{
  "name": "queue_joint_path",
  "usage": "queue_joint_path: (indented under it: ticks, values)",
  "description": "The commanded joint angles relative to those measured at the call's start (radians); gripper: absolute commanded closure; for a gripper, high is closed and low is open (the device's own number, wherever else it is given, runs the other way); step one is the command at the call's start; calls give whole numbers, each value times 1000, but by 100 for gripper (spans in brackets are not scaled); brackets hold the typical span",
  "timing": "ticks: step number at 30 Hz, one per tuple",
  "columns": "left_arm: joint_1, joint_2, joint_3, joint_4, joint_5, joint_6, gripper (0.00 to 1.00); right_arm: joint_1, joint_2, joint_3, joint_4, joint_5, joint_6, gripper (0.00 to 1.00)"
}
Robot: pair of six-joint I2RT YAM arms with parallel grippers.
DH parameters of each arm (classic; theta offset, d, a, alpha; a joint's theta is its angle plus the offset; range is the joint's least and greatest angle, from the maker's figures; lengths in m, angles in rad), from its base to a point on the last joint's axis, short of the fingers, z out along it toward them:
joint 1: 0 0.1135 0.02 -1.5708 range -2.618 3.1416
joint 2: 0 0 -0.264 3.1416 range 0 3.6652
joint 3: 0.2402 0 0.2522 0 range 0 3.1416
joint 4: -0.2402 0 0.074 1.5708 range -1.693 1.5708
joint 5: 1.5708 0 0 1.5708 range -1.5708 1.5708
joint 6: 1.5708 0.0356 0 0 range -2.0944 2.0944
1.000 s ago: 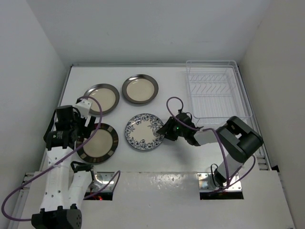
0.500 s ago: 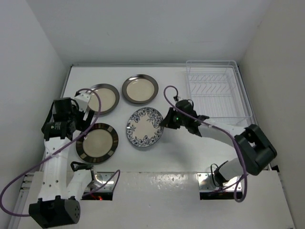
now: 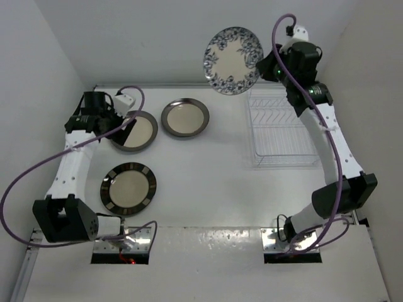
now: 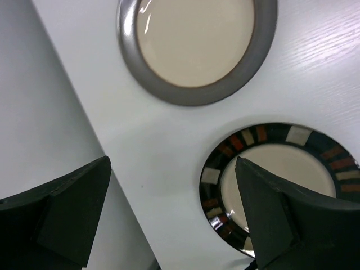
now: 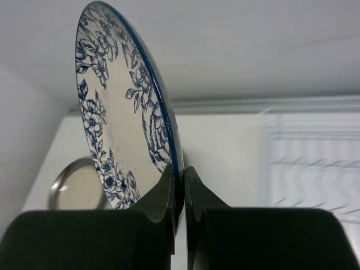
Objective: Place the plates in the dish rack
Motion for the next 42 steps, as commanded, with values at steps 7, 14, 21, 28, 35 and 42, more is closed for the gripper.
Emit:
queue_joint_path:
  ticks: [7, 14, 21, 28, 35, 42]
  values:
    - [-201, 218, 173, 22, -11, 14, 3, -193, 39, 117, 11, 425, -451, 100]
    - [-221, 344, 263, 22, 50, -47, 3, -322, 16, 25, 64, 390, -586, 100]
    - [-221, 413, 310, 13, 86, -61, 3, -347, 66, 12, 148, 523, -720, 100]
    - [-211, 422, 276, 13, 107, -61, 3, -365, 128, -19, 288, 653, -806, 100]
    - [-202, 454, 276, 13, 118, -71, 3, -370, 162, -56, 354, 587, -797, 100]
    - [-202, 464, 285, 13, 109, -71, 3, -367, 202, -80, 393, 599, -793, 100]
